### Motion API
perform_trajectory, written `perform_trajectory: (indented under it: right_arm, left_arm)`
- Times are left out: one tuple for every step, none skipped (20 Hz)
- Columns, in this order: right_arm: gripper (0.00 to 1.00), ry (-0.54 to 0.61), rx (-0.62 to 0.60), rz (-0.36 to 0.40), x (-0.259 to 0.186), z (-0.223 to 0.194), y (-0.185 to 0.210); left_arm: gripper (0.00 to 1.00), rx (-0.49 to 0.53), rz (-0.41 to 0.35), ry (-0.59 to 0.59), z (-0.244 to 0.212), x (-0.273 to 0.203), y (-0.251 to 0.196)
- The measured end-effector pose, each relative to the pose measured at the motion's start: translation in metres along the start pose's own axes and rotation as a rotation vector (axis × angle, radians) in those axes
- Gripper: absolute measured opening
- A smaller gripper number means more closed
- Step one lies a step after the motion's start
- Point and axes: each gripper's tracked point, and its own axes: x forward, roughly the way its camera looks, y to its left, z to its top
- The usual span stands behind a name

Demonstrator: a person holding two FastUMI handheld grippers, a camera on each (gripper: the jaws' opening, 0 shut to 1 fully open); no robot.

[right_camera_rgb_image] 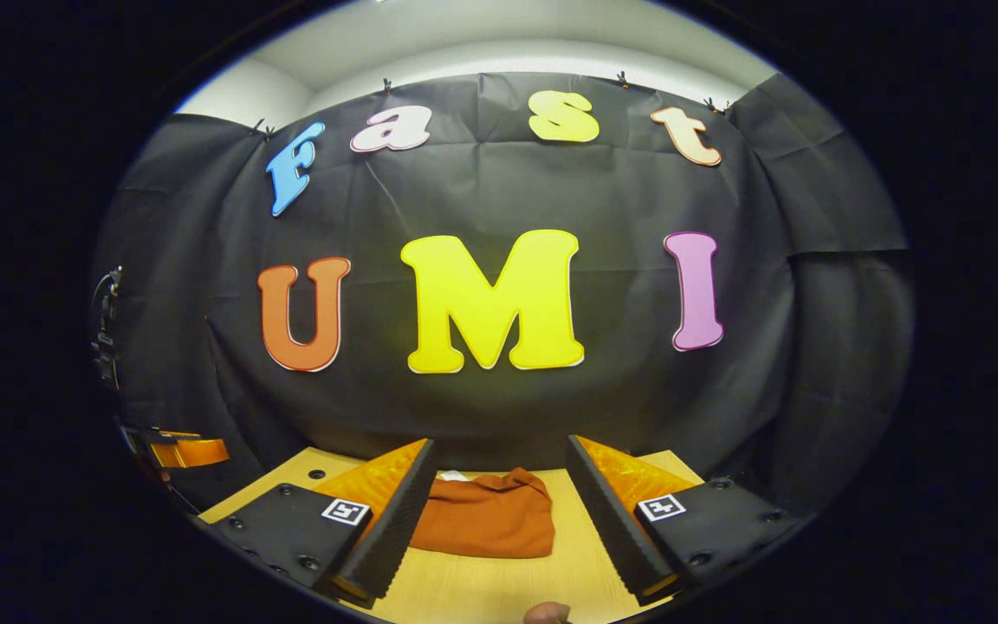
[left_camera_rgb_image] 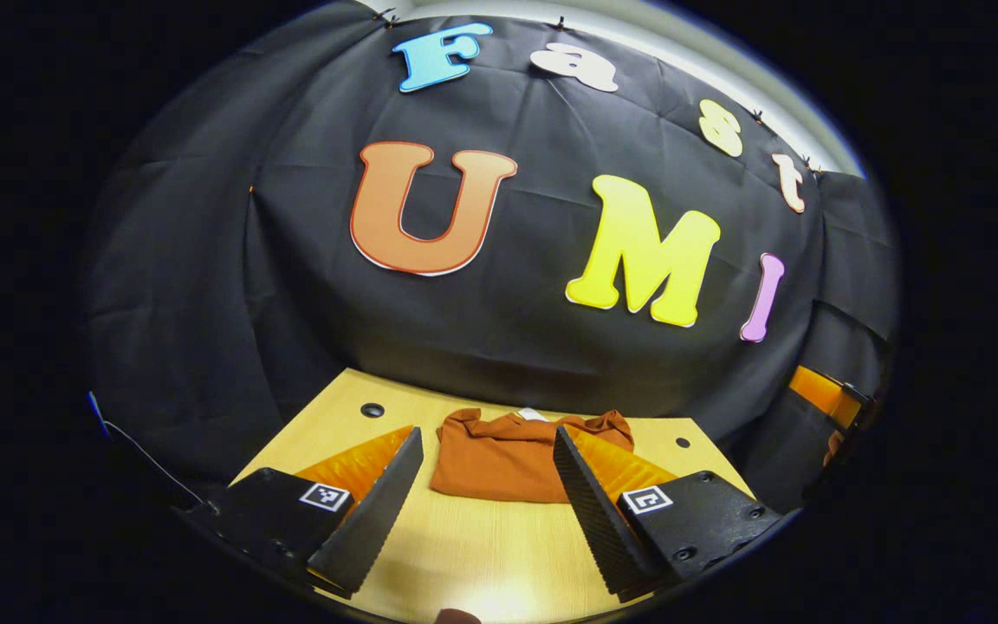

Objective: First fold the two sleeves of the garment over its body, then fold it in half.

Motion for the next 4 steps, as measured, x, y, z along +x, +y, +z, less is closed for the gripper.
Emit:
perform_trajectory:
  right_arm:
    - [0.92,0.007,0.001,-0.006,-0.001,-0.003,0.0]
    - [0.96,0.01,0.007,-0.003,-0.003,-0.003,0.002]
    - [0.96,0.017,0.014,0.003,-0.005,-0.004,0.006]
    - [0.96,0.023,0.019,0.007,-0.006,-0.006,0.01]
  left_arm:
    - [0.98,0.026,0.012,0.004,-0.002,-0.001,0.004]
    - [1.0,0.051,0.023,-0.001,-0.001,-0.002,0.007]
    - [0.99,0.063,0.029,-0.017,0.004,-0.002,0.006]
    - [0.99,0.068,0.031,-0.031,0.008,-0.003,0.005]
